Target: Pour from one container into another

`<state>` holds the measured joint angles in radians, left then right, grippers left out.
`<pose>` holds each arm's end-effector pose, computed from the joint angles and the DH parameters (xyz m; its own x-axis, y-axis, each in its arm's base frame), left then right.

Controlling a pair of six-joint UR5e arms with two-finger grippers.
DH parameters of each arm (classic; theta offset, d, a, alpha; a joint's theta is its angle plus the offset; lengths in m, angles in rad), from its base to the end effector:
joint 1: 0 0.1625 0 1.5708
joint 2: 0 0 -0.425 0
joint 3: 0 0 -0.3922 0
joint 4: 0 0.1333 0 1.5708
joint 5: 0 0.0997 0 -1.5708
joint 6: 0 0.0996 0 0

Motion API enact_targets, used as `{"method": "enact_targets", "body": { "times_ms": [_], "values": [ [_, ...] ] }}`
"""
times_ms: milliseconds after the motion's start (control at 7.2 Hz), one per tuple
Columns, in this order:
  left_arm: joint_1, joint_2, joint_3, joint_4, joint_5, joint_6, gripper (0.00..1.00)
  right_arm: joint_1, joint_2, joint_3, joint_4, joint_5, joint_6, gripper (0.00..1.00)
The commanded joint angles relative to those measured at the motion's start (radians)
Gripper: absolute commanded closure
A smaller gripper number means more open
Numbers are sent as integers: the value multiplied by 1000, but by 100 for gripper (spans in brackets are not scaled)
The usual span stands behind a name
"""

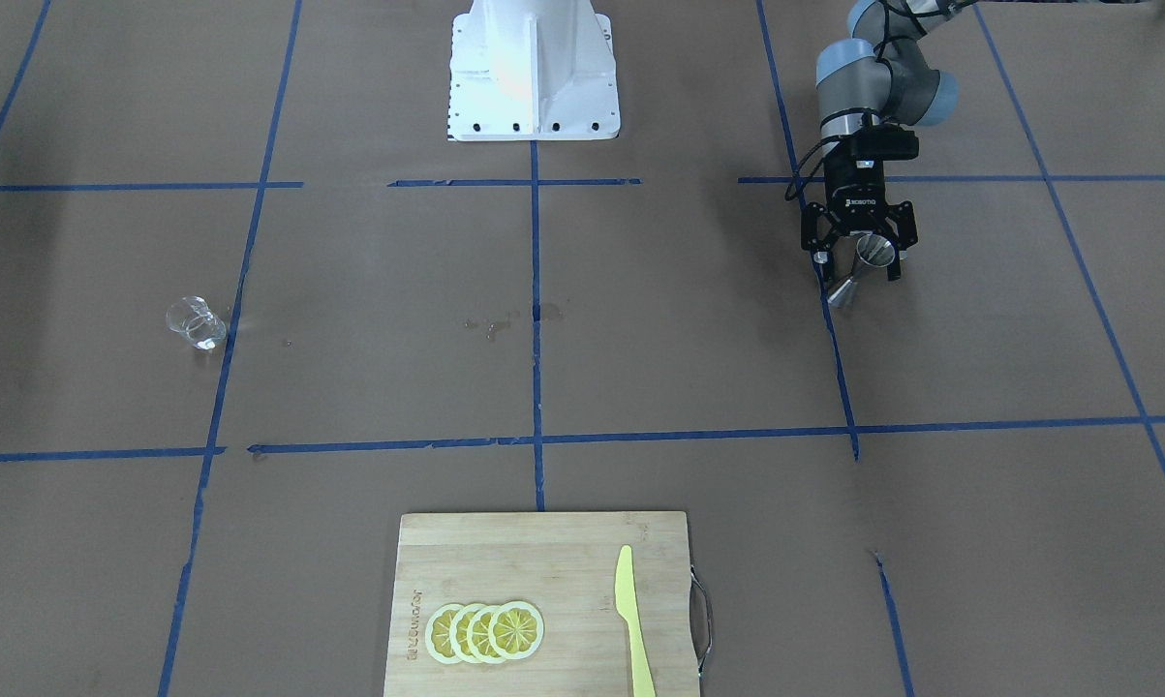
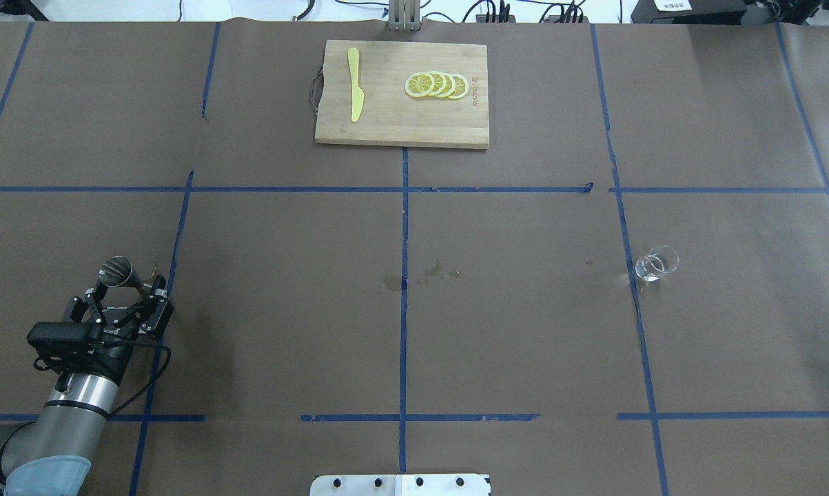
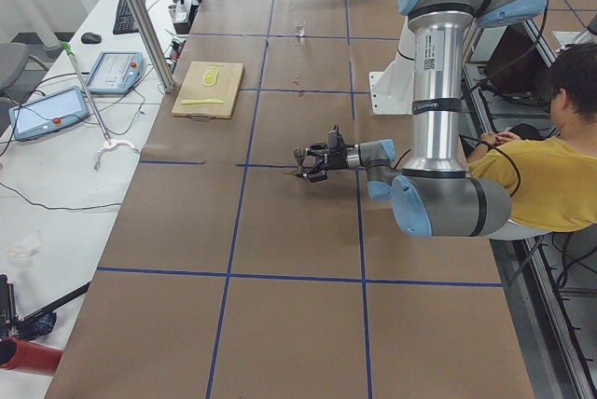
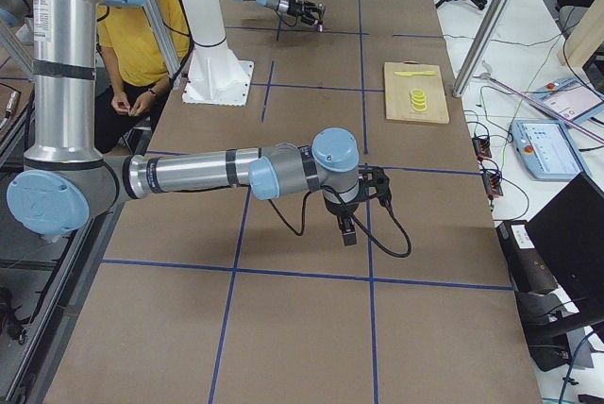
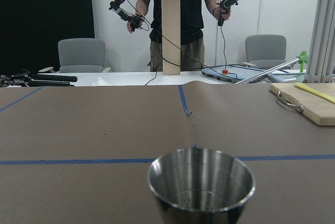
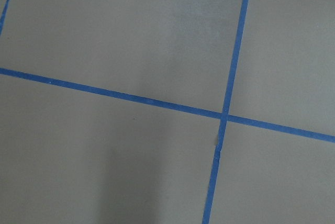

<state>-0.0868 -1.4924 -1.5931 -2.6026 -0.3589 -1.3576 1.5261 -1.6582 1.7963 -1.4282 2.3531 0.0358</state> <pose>0.4219 -0.2641 0.5452 0.7157 0.0123 -0.6983 0.6665 0.2866 0.6882 0.0422 -0.4691 0.5721 0.7009 -0.1923 0.6868 0.0179 0.9674 0.2526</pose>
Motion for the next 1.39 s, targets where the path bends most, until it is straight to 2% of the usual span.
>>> {"method": "enact_targets", "body": {
  "times_ms": [0, 139, 1249],
  "values": [
    [19, 0, 9, -1, -2, 0, 28, 0, 0, 0, 0, 0, 0, 0],
    [27, 0, 7, -4, 0, 0, 36, 0, 0, 0, 0, 0, 0, 0],
    [33, 0, 12, -40, 2, 2, 31, 0, -3, 5, 0, 0, 0, 0]
  ]
}}
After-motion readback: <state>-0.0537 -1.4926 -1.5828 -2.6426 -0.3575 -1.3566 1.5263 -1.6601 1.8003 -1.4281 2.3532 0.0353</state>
